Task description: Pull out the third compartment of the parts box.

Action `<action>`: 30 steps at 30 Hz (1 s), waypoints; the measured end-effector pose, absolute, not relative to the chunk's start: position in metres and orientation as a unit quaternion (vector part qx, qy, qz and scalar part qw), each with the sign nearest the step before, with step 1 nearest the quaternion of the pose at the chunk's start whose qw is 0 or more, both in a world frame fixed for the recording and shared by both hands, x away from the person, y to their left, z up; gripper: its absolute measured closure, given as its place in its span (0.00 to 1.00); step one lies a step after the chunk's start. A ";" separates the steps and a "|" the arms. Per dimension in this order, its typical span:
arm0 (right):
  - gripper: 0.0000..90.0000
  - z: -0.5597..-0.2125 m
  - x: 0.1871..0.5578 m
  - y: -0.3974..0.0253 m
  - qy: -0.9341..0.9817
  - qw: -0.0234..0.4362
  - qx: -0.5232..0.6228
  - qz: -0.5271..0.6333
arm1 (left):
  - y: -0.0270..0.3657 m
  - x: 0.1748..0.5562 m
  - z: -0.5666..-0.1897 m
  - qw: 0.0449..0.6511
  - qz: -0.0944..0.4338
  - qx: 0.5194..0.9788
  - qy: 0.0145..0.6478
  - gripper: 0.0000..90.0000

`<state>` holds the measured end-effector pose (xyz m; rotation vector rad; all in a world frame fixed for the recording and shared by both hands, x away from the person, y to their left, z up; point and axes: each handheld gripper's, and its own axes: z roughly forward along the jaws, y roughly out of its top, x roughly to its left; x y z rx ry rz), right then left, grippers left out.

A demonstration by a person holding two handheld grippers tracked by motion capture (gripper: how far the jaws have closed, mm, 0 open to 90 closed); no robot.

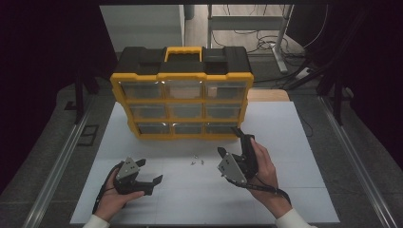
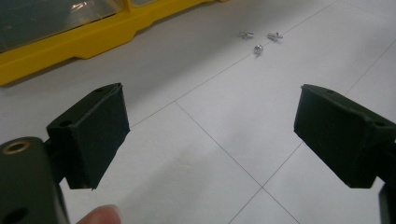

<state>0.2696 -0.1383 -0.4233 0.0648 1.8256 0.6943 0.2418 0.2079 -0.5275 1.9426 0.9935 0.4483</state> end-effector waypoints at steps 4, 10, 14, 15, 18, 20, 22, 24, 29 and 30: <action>0.21 -0.420 0.271 -0.137 0.770 0.564 0.026 0.296 | 0.208 0.242 -0.528 0.441 0.180 0.783 0.400 0.12; 0.21 -0.416 0.273 -0.136 0.766 0.571 0.022 0.295 | 0.208 0.242 -0.527 0.440 0.180 0.784 0.400 0.12; 0.21 -0.413 0.274 -0.135 0.764 0.574 0.022 0.295 | 0.208 0.242 -0.527 0.439 0.180 0.784 0.399 0.12; 0.21 -0.413 0.274 -0.135 0.763 0.575 0.021 0.295 | 0.208 0.242 -0.527 0.439 0.180 0.784 0.399 0.12; 0.21 -0.410 0.275 -0.135 0.761 0.576 0.024 0.298 | 0.208 0.242 -0.528 0.439 0.180 0.785 0.399 0.12; 0.21 -0.409 0.276 -0.135 0.760 0.577 0.025 0.299 | 0.208 0.242 -0.528 0.439 0.180 0.785 0.399 0.12; 0.21 -0.408 0.277 -0.135 0.759 0.578 0.025 0.299 | 0.208 0.242 -0.528 0.439 0.180 0.785 0.399 0.12; 0.21 -0.407 0.277 -0.134 0.758 0.578 0.027 0.300 | 0.208 0.242 -0.528 0.439 0.180 0.785 0.399 0.12; 0.21 -0.406 0.278 -0.133 0.757 0.580 0.025 0.301 | 0.208 0.242 -0.528 0.438 0.180 0.785 0.399 0.12; 0.21 -0.406 0.278 -0.133 0.756 0.580 0.026 0.301 | 0.208 0.242 -0.528 0.438 0.180 0.785 0.398 0.12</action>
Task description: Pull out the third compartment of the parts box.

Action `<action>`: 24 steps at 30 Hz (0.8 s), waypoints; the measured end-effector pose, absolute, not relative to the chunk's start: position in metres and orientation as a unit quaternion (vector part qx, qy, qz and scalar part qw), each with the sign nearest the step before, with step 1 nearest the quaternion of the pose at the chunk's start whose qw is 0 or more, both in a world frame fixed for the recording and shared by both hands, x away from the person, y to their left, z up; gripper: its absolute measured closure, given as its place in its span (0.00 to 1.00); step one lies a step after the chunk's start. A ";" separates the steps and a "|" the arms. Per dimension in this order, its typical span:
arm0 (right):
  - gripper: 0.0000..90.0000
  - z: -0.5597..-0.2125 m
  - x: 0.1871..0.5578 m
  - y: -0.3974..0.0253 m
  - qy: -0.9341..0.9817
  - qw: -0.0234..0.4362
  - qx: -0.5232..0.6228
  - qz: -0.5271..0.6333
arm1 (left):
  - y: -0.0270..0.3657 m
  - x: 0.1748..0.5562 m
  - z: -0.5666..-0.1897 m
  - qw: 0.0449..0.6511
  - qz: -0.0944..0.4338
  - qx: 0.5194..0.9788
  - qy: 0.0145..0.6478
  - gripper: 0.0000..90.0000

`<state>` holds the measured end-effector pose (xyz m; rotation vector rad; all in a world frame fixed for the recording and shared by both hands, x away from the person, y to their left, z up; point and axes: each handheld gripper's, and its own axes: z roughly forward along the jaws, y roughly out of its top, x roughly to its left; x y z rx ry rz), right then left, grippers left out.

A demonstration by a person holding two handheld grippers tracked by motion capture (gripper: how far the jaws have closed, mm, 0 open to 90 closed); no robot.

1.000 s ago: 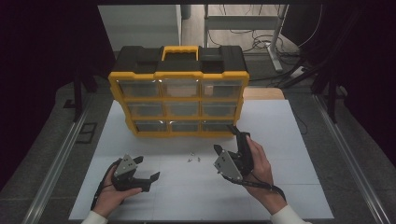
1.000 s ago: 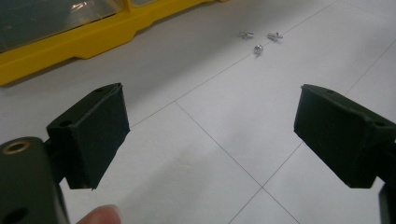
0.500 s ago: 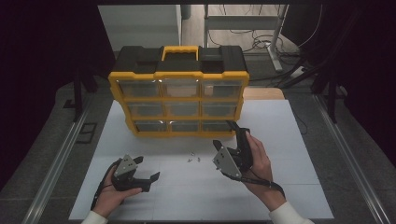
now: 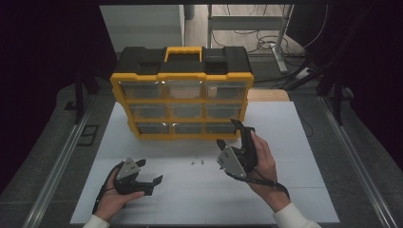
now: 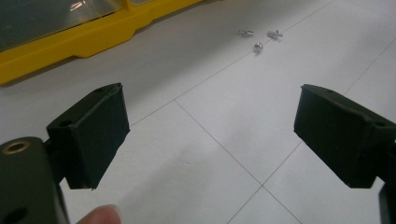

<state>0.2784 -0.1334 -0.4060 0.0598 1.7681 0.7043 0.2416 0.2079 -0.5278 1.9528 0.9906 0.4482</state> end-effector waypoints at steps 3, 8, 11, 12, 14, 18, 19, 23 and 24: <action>0.21 -0.405 0.279 -0.133 0.756 0.580 0.026 0.302 | 0.208 0.242 -0.528 0.438 0.181 0.786 0.398 0.12; 0.21 -0.403 0.280 -0.133 0.754 0.583 0.026 0.303 | 0.208 0.242 -0.528 0.438 0.181 0.786 0.398 0.12; 0.21 -0.402 0.280 -0.132 0.753 0.583 0.027 0.305 | 0.208 0.242 -0.528 0.437 0.181 0.786 0.398 0.12; 0.21 -0.402 0.281 -0.132 0.752 0.583 0.028 0.305 | 0.208 0.242 -0.528 0.437 0.181 0.786 0.398 0.12; 0.21 -0.401 0.281 -0.132 0.753 0.583 0.029 0.305 | 0.208 0.242 -0.528 0.437 0.181 0.786 0.398 0.12; 0.21 -0.399 0.283 -0.133 0.750 0.585 0.030 0.307 | 0.208 0.242 -0.528 0.437 0.182 0.786 0.398 0.12; 0.21 -0.398 0.283 -0.133 0.750 0.584 0.034 0.308 | 0.208 0.242 -0.528 0.436 0.182 0.786 0.398 0.12; 0.21 -0.397 0.284 -0.133 0.749 0.585 0.035 0.310 | 0.208 0.242 -0.528 0.436 0.182 0.787 0.398 0.12; 0.21 -0.397 0.285 -0.133 0.749 0.585 0.035 0.309 | 0.208 0.242 -0.528 0.436 0.182 0.787 0.397 0.12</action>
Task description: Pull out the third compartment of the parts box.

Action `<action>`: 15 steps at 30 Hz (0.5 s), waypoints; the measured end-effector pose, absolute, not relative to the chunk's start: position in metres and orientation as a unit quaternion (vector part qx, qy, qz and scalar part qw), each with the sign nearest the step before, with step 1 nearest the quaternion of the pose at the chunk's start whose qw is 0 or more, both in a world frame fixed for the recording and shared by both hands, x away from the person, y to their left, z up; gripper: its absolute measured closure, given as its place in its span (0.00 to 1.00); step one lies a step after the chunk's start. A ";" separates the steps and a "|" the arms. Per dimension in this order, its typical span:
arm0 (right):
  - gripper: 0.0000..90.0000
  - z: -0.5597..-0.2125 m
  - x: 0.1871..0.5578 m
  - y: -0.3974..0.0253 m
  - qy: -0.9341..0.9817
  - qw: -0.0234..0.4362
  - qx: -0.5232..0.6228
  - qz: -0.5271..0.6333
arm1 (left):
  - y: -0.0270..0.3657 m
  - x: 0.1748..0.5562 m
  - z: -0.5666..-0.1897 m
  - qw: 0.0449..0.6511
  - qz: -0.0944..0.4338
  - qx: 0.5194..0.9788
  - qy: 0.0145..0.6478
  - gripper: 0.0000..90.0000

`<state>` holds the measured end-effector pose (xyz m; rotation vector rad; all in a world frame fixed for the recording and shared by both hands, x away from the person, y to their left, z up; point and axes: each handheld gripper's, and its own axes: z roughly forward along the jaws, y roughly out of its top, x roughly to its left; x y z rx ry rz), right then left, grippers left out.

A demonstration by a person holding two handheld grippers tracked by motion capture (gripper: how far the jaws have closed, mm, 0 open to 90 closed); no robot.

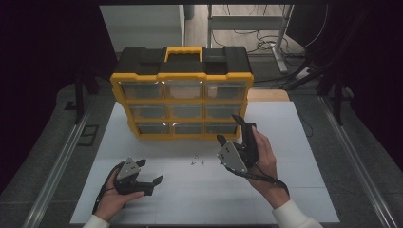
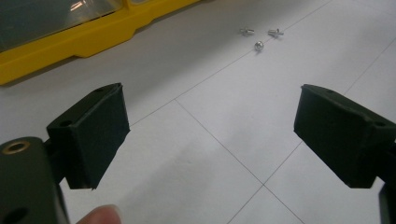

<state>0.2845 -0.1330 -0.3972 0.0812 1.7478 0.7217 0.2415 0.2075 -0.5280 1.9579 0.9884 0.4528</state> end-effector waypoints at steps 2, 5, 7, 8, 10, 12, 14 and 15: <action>0.21 -0.397 0.285 -0.133 0.750 0.584 0.035 0.309 | 0.207 0.241 -0.528 0.435 0.181 0.787 0.397 0.12; 0.21 -0.397 0.286 -0.133 0.750 0.583 0.037 0.309 | 0.207 0.241 -0.528 0.433 0.181 0.789 0.395 0.12; 0.21 -0.397 0.286 -0.132 0.751 0.583 0.037 0.308 | 0.207 0.241 -0.528 0.434 0.181 0.789 0.395 0.12; 0.21 -0.397 0.287 -0.132 0.751 0.583 0.036 0.308 | 0.207 0.241 -0.528 0.435 0.181 0.788 0.395 0.12; 0.21 -0.397 0.287 -0.132 0.751 0.583 0.036 0.309 | 0.207 0.241 -0.528 0.437 0.180 0.788 0.396 0.12; 0.21 -0.397 0.287 -0.132 0.751 0.582 0.037 0.310 | 0.207 0.241 -0.528 0.437 0.180 0.788 0.395 0.12; 0.21 -0.397 0.288 -0.131 0.751 0.582 0.036 0.310 | 0.207 0.241 -0.528 0.436 0.180 0.789 0.395 0.12; 0.21 -0.397 0.288 -0.131 0.751 0.582 0.036 0.310 | 0.207 0.241 -0.528 0.436 0.180 0.789 0.395 0.12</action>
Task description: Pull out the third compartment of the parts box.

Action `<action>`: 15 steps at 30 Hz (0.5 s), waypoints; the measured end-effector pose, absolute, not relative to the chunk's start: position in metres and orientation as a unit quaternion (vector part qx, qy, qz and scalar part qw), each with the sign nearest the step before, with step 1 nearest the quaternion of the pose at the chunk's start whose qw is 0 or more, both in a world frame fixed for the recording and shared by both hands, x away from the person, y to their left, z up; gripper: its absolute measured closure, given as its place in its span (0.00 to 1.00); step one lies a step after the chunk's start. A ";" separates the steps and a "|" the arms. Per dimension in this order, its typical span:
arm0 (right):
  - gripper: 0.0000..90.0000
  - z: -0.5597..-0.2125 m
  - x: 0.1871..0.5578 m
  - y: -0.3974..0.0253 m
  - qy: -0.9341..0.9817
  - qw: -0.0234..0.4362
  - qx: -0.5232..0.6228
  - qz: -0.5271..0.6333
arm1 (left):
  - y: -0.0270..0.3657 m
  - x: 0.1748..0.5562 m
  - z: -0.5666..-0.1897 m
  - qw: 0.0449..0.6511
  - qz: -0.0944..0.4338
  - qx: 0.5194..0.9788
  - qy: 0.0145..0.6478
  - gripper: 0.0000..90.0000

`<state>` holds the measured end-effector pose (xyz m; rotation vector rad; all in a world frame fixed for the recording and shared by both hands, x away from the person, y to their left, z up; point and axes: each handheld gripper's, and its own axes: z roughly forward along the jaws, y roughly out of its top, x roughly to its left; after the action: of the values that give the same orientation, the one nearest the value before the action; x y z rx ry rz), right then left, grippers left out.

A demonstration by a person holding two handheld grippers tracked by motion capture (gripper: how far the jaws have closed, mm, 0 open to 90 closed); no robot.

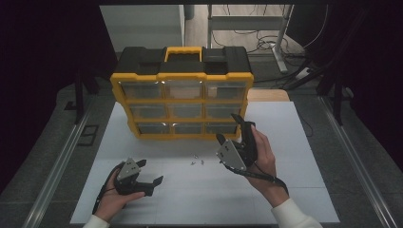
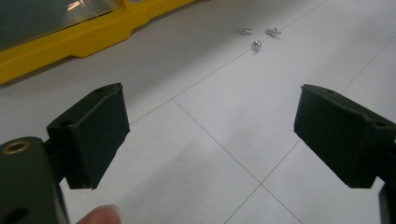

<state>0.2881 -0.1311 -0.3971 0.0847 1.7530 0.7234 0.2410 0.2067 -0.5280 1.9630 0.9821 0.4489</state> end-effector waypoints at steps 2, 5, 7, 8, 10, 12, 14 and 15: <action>0.21 -0.397 0.288 -0.131 0.751 0.582 0.036 0.309 | 0.207 0.241 -0.528 0.436 0.180 0.788 0.395 0.12; 0.21 -0.396 0.289 -0.130 0.750 0.583 0.035 0.310 | 0.207 0.241 -0.528 0.435 0.180 0.789 0.395 0.12; 0.21 -0.396 0.289 -0.130 0.750 0.583 0.036 0.310 | 0.207 0.241 -0.528 0.435 0.181 0.789 0.395 0.12; 0.21 -0.395 0.289 -0.130 0.750 0.583 0.036 0.311 | 0.207 0.241 -0.528 0.435 0.181 0.789 0.395 0.12; 0.21 -0.395 0.290 -0.129 0.749 0.583 0.037 0.312 | 0.207 0.241 -0.528 0.434 0.181 0.790 0.394 0.12; 0.21 -0.395 0.290 -0.129 0.749 0.583 0.039 0.312 | 0.207 0.241 -0.528 0.433 0.181 0.790 0.394 0.12; 0.21 -0.394 0.291 -0.129 0.749 0.583 0.039 0.312 | 0.207 0.241 -0.528 0.433 0.181 0.790 0.394 0.12; 0.21 -0.394 0.291 -0.129 0.748 0.584 0.040 0.313 | 0.207 0.241 -0.528 0.433 0.181 0.790 0.394 0.12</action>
<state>0.2911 -0.1288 -0.3940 0.0926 1.7451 0.7313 0.2411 0.2069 -0.5282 1.9690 0.9824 0.4500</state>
